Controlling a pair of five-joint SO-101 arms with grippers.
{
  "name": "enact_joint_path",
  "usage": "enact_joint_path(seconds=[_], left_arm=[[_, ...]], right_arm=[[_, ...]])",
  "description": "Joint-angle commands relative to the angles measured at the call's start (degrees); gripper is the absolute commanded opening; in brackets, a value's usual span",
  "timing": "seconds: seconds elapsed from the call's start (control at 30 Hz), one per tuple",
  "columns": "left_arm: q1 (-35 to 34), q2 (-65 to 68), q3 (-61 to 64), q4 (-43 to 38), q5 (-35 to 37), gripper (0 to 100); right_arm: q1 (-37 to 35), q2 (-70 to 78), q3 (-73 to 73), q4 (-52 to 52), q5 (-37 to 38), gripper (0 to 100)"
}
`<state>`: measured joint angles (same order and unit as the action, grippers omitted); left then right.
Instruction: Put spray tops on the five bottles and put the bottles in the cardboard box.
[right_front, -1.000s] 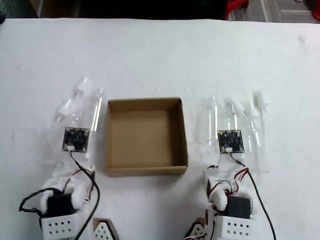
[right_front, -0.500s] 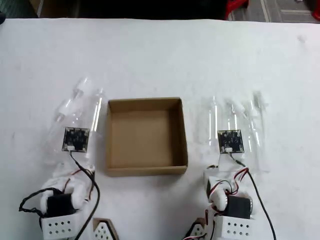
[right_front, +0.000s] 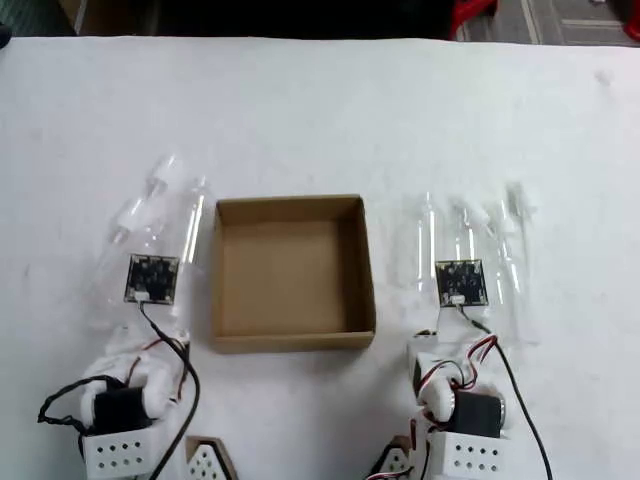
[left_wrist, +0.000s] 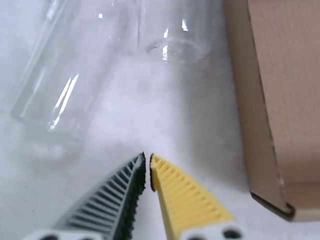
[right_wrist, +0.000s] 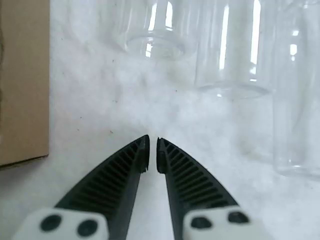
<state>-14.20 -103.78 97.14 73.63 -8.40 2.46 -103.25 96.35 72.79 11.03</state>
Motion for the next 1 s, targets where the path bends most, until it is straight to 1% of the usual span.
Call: enact_joint_path(seconds=[0.0, 0.8, 0.87, 0.97], left_arm=[[0.84, -0.75, -0.18, 0.26, 0.53, 2], [0.92, -0.75, -0.18, -0.18, 0.53, 2], [0.92, -0.75, -0.18, -1.41, 0.26, 2], [0.84, -0.75, -0.18, -6.95, 0.18, 2]], right_arm=[[0.22, -0.13, 0.53, 0.22, -0.53, 1.5], [0.22, -0.13, 0.53, 0.22, -0.53, 1.5], [0.22, -0.13, 0.53, 0.22, -0.53, 1.5], [0.22, -0.13, 0.53, 0.22, -0.53, 1.5]])
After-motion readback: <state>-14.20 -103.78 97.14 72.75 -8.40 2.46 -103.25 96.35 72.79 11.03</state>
